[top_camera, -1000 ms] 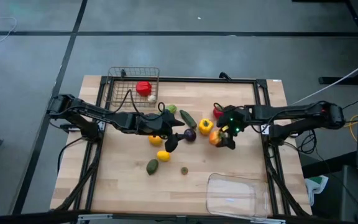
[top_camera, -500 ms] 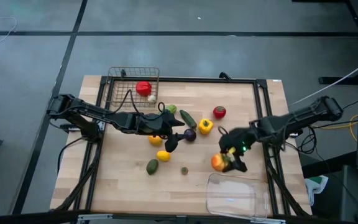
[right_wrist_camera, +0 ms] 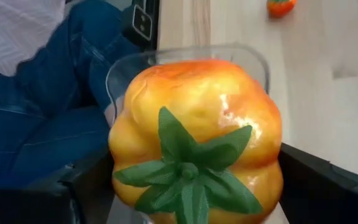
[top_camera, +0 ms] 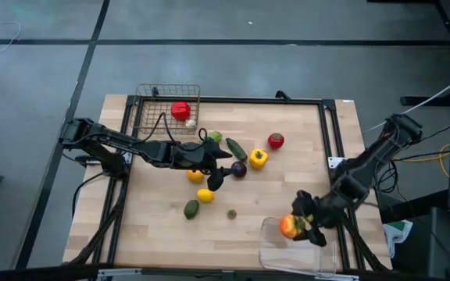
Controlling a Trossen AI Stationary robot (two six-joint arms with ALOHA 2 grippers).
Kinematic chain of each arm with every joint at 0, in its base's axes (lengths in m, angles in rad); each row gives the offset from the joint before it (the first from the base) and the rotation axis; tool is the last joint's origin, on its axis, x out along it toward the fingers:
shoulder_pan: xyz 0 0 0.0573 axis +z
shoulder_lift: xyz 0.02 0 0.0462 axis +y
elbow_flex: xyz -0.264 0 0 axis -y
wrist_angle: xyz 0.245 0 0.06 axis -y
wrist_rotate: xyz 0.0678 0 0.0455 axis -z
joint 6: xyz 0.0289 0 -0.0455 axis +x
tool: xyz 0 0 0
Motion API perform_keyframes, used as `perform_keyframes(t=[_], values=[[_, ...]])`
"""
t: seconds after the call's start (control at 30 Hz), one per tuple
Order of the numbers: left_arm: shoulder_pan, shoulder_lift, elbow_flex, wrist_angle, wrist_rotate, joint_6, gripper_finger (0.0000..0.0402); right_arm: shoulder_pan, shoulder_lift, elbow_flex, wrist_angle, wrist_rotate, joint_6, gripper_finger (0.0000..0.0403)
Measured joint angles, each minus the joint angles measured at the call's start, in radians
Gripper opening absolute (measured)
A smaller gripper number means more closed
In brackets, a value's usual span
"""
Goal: Sort produce into baskets
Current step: Put the large orange tomato into the transparent bin
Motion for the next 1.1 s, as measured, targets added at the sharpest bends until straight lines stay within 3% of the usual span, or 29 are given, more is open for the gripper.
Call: perform_keyframes(t=[0.27,0.6,1.1], values=[[0.000,0.000,0.000,-0.023,0.000,-0.001,0.0295,0.124,0.154,0.000,0.000,0.053,0.081,0.0353],[0.000,0.000,0.000,-0.022,0.000,0.007,0.0295,0.122,0.325,0.000,-0.001,0.043,0.087,0.0353],[0.000,0.000,0.000,-0.021,0.000,0.008,0.0295,0.120,0.355,0.001,-0.003,0.019,0.082,0.0372]])
